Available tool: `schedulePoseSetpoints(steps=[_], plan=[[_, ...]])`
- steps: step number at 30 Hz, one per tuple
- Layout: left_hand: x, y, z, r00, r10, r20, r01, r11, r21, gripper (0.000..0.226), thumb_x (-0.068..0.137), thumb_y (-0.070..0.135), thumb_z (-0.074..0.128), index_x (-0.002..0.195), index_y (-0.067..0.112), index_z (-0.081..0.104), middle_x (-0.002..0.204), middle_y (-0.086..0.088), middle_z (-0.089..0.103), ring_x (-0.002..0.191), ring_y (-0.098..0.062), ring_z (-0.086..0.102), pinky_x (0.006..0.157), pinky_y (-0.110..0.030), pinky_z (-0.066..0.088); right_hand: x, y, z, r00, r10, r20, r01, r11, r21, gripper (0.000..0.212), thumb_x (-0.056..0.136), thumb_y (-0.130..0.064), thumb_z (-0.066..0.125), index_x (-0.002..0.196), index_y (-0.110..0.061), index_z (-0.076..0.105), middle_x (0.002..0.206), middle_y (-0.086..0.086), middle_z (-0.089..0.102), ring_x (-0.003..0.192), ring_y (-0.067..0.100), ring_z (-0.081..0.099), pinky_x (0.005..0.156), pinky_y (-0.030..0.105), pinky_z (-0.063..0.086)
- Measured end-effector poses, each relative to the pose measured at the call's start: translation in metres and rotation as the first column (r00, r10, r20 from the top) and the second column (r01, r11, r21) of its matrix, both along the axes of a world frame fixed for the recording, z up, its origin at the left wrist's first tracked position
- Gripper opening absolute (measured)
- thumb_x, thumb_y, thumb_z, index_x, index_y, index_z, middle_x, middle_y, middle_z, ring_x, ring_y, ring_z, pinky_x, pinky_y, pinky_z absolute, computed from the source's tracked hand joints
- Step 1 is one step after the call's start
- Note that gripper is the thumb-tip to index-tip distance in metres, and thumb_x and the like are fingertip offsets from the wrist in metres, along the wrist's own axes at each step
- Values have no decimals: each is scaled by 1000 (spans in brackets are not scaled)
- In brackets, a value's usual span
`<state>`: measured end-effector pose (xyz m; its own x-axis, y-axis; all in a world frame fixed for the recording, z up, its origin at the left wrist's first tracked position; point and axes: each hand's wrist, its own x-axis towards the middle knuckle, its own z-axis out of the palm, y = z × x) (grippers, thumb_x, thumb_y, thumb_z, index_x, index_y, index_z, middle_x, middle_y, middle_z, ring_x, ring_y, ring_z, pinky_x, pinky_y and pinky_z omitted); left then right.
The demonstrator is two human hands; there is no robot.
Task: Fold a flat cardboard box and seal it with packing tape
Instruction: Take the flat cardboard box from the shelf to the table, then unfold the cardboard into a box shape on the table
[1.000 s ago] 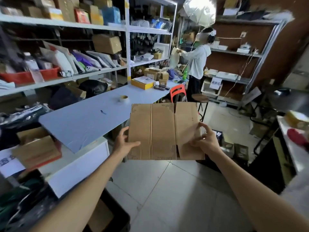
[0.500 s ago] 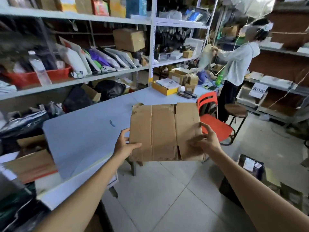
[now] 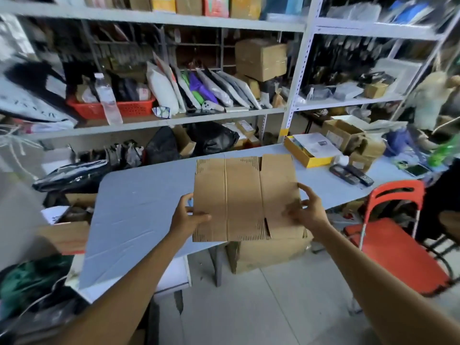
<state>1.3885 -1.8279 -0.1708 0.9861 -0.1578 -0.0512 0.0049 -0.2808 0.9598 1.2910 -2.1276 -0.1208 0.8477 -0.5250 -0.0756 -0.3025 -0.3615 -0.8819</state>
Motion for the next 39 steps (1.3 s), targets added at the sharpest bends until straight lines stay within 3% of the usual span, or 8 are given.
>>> schedulePoseSetpoints(steps=[3,7,14,18,25,30,36,39], plan=[[39,-6,-9,998,63,-20,-63,998,-4,74,71,15,82,131,26,41,118,-5,55,102,-21,55,77,-30,49,55,-12,-7,999,52,-9,-52,998,-22,66,82,3,64,137,-29,45,88,24,61,72,36,62,66,46,57],[101,-10,-26,990,126,-57,-128,991,-27,77,67,17,85,129,30,42,104,1,57,94,-15,56,67,-25,48,129,-19,-15,991,130,-15,-131,990,-56,67,81,6,63,139,-23,45,76,14,55,62,27,53,51,29,43],[199,-10,-41,977,188,-99,-193,980,-42,80,63,17,87,129,30,43,102,-3,60,92,-14,59,70,-28,51,243,-18,-12,979,200,-35,-201,979,-35,81,68,8,77,136,-24,46,84,20,60,76,35,61,70,49,57],[236,-6,-47,965,228,-131,-232,972,-21,79,60,21,87,125,35,44,100,-1,60,94,-16,59,69,-27,49,290,-18,-24,967,245,-63,-248,968,-47,81,70,-2,81,138,-24,43,94,24,63,72,23,59,55,30,50],[269,-10,-58,941,300,-156,-307,951,-22,80,56,23,87,121,40,44,103,-1,61,99,-18,59,85,-41,52,357,-25,-49,937,314,-151,-297,947,125,77,76,-6,75,142,-26,40,95,22,60,78,22,56,70,35,46],[280,-25,-61,918,362,-163,-366,931,8,78,62,25,86,126,38,44,109,2,58,103,-18,57,88,-42,52,394,-32,-60,896,406,-179,-361,901,238,74,80,-18,75,141,-25,34,114,9,53,80,10,53,60,25,42],[286,-57,-60,903,415,-106,-416,909,21,80,65,24,86,131,33,42,118,2,54,102,-17,55,83,-37,53,430,-39,-77,841,482,-246,-402,860,314,77,69,-46,80,125,-16,36,122,12,54,93,22,56,66,35,43],[286,-66,-59,901,419,-117,-422,907,0,78,65,25,86,129,38,43,115,3,54,100,-14,55,76,-29,51,441,-40,-85,824,492,-282,-430,866,254,74,68,-47,80,118,-20,34,123,11,50,105,28,52,87,44,46]])
